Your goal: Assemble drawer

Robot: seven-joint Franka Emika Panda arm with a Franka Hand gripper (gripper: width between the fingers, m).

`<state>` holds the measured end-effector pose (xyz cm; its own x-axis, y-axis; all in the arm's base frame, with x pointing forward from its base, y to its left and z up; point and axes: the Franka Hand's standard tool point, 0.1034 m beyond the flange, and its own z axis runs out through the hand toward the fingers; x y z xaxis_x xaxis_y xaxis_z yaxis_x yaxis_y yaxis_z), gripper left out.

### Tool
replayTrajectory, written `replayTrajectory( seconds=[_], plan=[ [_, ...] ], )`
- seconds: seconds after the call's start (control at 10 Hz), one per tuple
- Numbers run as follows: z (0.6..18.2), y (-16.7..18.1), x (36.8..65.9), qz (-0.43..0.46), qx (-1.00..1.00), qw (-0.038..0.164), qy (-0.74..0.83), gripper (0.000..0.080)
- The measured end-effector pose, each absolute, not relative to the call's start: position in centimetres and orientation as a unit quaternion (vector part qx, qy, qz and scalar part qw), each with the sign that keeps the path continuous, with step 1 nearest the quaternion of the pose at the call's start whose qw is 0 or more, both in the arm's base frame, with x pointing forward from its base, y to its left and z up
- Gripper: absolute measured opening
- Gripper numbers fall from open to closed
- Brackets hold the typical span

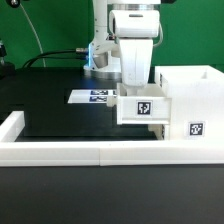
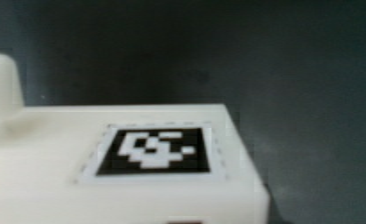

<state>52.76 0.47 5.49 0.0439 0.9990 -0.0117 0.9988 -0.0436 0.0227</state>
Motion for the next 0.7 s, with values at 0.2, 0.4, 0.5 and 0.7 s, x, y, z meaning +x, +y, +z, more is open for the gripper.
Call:
replayTrajectory(
  seconds=[0.2,0.4,0.5,0.7],
  plan=[
    [5.49,0.43,52.76,0.004,0.724,0.012,0.690,0.0042],
    [5.49,0.43,52.76,0.004,0.724,0.012,0.689,0.0042],
    [5.48,0.42,52.76,0.004,0.724,0.012,0.690,0.0042],
    [5.41,0.43,52.77,0.003,0.712,0.017,0.702,0.0042]
  ],
)
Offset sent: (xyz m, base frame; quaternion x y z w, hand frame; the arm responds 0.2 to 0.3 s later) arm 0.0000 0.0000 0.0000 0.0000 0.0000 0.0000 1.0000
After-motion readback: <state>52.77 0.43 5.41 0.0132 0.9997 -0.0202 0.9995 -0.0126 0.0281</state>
